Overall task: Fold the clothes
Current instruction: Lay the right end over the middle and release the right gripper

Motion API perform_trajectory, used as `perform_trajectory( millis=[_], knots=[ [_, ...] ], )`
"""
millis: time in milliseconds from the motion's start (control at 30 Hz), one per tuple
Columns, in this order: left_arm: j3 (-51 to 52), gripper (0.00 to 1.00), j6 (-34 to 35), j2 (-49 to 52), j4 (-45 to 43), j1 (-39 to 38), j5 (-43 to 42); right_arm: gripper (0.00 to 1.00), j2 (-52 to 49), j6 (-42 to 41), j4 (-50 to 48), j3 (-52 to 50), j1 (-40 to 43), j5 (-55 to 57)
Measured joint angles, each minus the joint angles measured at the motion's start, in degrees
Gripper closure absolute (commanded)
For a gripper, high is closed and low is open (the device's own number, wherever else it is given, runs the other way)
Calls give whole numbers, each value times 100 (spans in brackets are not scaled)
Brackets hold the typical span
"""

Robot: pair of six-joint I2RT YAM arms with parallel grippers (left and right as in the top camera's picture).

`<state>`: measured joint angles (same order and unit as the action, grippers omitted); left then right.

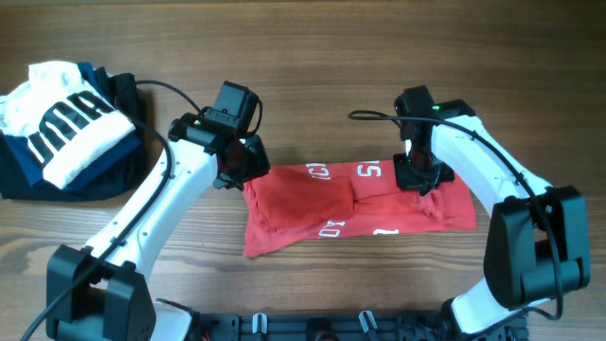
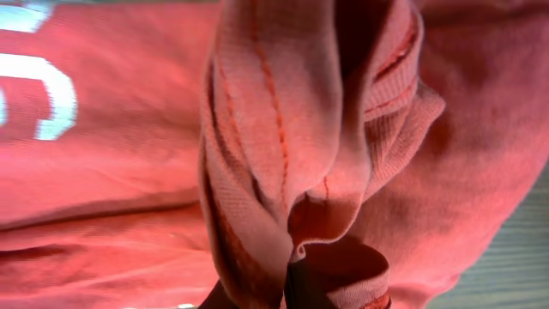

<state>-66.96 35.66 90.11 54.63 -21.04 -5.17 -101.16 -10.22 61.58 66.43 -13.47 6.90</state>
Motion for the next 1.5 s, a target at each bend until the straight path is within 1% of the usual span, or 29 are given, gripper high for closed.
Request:
perform_trajectory(
  millis=[167, 233, 400, 667, 767, 867, 933, 1100, 1233, 1333, 1500],
  knots=[
    [0, 60, -2, -2, 0, 0, 2, 75, 0, 293, -144, -9, -74, -691],
    [0, 60, -2, -2, 0, 0, 0, 74, 0, 494, -151, -9, -74, -1010],
    [0, 59, -2, -2, -2, 0, 0, 74, 0, 717, -155, -9, -74, -1427],
    [0, 59, -2, 0, -2, 0, 0, 74, 0, 935, -160, -9, -74, -1657],
    [0, 59, -2, 0, -2, 0, 0, 77, 24, 964, -197, -11, -74, -1692],
    [0, 59, -2, 0, 0, 0, 0, 76, 192, 664, -229, -33, -74, -1401],
    [0, 58, -2, -2, 0, 0, 0, 74, 428, 350, -203, -42, -57, -1034],
    [0, 58, -2, 0, -2, 0, 0, 74, 960, -323, -44, -42, 7, -179],
    [0, 58, -2, -2, 0, 0, 0, 74, 944, -769, 74, -74, 7, 227],
    [0, 58, -2, -2, 0, 0, 0, 75, 922, -1182, 72, -293, 7, 404],
    [0, 58, -2, 0, -7, 0, 0, 75, 837, -1259, -120, -831, 7, 424]
  ],
)
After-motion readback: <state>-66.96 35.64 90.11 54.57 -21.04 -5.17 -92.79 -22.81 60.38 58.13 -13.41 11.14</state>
